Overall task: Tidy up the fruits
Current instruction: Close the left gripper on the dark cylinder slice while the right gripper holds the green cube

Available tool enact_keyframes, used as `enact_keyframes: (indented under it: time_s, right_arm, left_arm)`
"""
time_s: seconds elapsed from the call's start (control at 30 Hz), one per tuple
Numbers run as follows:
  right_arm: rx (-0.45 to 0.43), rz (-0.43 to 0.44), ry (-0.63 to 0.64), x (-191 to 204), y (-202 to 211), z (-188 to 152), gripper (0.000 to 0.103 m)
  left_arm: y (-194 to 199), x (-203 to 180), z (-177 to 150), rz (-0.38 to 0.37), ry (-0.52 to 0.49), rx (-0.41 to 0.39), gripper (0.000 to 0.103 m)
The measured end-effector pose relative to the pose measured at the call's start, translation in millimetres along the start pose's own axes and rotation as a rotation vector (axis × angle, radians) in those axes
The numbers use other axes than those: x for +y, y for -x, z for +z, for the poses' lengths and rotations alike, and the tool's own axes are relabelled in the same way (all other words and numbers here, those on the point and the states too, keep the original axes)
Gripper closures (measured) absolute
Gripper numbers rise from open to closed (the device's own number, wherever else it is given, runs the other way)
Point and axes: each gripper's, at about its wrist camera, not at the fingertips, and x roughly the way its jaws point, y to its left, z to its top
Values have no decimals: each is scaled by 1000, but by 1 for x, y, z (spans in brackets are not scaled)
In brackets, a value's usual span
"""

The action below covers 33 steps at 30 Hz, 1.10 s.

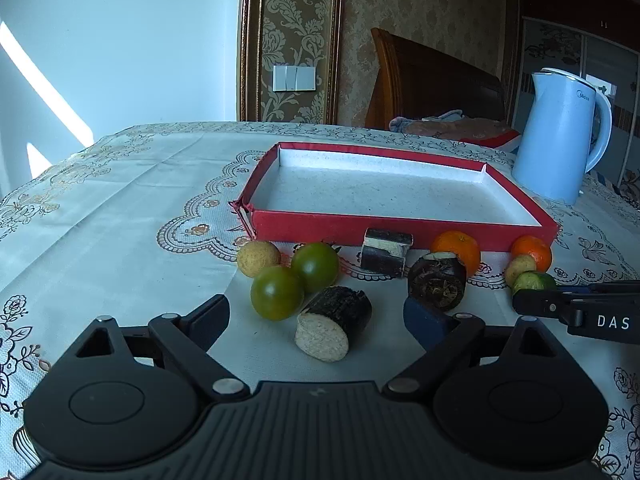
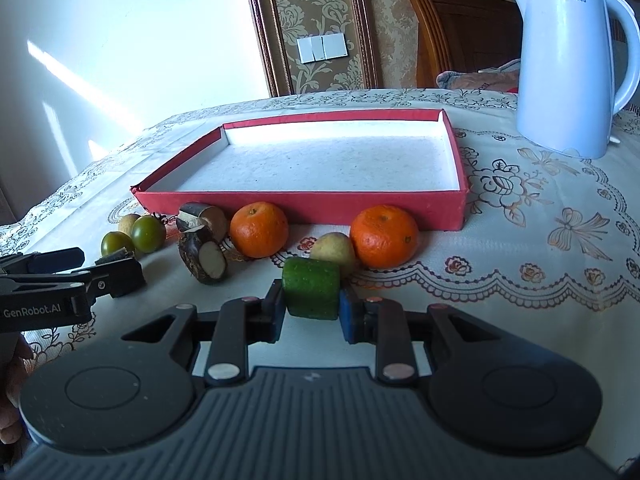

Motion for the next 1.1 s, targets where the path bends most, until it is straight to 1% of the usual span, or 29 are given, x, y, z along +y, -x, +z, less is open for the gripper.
enact_keyframes:
  time_s: [0.03, 0.1, 0.13, 0.23, 0.27, 0.33, 0.37, 0.43, 0.47, 0.6, 0.63, 0.67, 1.1]
  right_arm:
    - [0, 1, -1, 0, 0, 0, 77]
    - [0, 5, -4, 0, 0, 0, 77]
    - [0, 5, -5, -1, 0, 0, 77]
    - [-1, 9, -10, -2, 0, 0, 77]
    - [0, 10, -11, -2, 0, 0, 77]
    - [0, 12, -13, -2, 0, 0, 76]
    - [0, 12, -14, -2, 0, 0, 76]
    - [0, 12, -14, -2, 0, 0, 76]
    - [0, 13, -15, -3, 0, 0, 76]
    - [1, 19, -25, -4, 0, 0, 76]
    - [1, 20, -26, -4, 0, 0, 76]
    - [1, 21, -27, -4, 0, 0, 76]
    - [4, 27, -33, -5, -1, -1, 75]
  left_arm:
    - [-1, 0, 0, -4, 2, 6, 22]
    - [-4, 1, 0, -11, 6, 26, 29]
    - [-6, 1, 0, -16, 7, 32, 31]
    - [-6, 1, 0, -19, 6, 33, 33]
    - [-6, 1, 0, -21, 6, 34, 35]
    - [-7, 1, -1, -19, 7, 41, 46]
    - [-8, 1, -1, -27, 9, 46, 48]
    - [-9, 1, -1, -36, 6, 50, 60]
    - [-9, 0, -1, -37, 3, 52, 61]
    - [-9, 0, -1, -36, 4, 54, 63]
    - [-9, 0, -1, -38, 3, 55, 66]
    - [-9, 0, -1, -38, 2, 55, 66]
    - [-9, 0, -1, -41, 9, 56, 66]
